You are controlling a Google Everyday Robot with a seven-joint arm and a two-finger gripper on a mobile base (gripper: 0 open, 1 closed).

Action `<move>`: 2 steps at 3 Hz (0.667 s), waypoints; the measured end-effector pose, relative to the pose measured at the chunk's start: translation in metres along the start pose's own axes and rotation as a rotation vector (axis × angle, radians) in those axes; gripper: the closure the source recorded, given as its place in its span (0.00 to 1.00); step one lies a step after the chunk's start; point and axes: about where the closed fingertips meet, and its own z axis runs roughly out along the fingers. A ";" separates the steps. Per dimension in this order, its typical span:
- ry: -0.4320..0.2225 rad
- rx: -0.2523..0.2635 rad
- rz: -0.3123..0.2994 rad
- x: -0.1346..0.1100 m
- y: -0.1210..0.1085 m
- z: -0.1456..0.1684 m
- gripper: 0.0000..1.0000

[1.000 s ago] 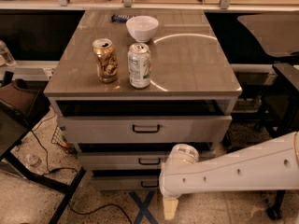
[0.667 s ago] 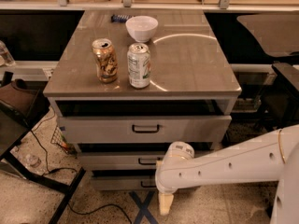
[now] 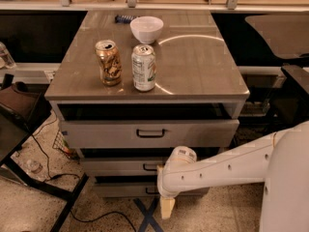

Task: Open middle drawer

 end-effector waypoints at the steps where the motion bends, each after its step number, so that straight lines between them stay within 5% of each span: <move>1: -0.011 0.000 -0.016 -0.005 -0.005 0.012 0.00; 2: -0.017 0.004 -0.030 -0.009 -0.010 0.020 0.00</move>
Offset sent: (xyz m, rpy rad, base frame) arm 0.0198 0.0212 -0.0245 0.0175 -0.0219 0.0481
